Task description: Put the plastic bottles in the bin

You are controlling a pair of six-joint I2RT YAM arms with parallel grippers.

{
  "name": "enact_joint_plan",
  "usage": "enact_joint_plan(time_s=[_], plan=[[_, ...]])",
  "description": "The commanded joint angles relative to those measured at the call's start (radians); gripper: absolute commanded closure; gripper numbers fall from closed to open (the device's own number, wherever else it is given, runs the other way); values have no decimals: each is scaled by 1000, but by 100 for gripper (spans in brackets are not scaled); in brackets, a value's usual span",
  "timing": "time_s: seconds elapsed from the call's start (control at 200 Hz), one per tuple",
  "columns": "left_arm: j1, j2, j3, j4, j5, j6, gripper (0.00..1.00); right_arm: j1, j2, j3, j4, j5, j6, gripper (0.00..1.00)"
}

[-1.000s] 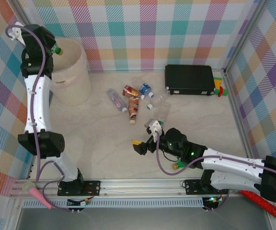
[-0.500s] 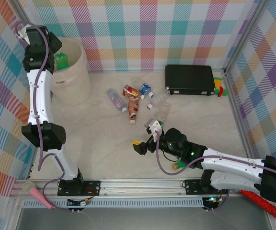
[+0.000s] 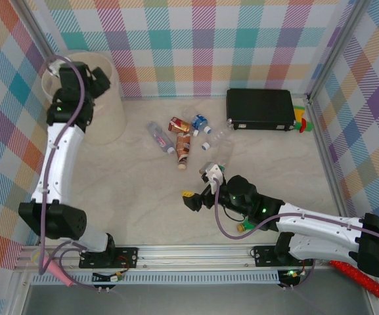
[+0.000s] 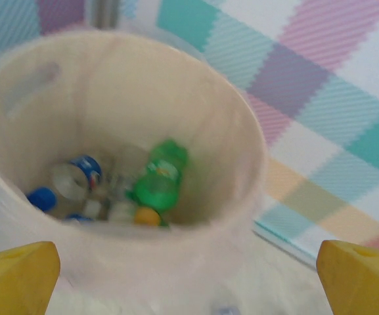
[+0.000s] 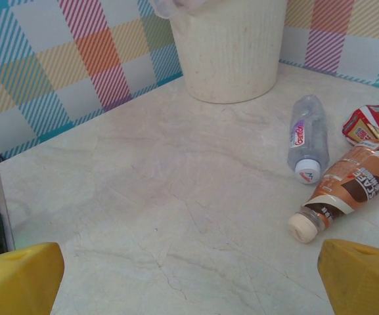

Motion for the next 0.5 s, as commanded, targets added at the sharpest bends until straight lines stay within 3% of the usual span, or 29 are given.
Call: enact_joint_plan(time_s=[0.0,0.235,0.495], plan=[[-84,-109,-132,62,-39,-18,0,-8,14,-14,45,61,27,1],[-297,-332,-410,67,-81,-24,0,-28,63,12,10,116,66,1],[-456,-539,-625,-3,-118,-60,0,-103,61,-15,-5,165,140,1]])
